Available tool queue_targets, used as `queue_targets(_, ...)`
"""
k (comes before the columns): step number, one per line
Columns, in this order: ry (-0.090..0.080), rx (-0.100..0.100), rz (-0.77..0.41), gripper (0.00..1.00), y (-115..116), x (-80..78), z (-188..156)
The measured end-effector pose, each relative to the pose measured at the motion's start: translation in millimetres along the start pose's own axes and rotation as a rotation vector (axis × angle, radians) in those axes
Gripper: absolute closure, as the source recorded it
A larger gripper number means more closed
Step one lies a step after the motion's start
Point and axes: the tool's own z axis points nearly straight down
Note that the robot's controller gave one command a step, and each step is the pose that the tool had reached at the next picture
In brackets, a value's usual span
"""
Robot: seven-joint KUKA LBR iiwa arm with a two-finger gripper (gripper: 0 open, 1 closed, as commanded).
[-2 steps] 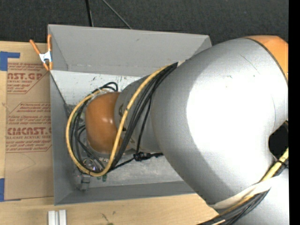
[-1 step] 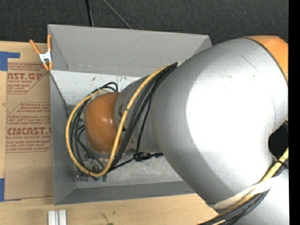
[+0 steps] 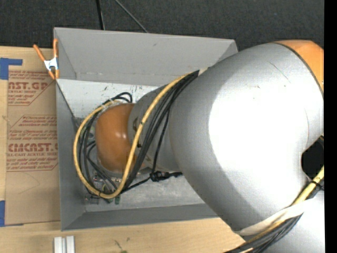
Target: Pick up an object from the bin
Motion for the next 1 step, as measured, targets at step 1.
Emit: queue_targets(1, -0.001, -0.001, -0.001, 1.0, 0.9, 0.1, -39.5)
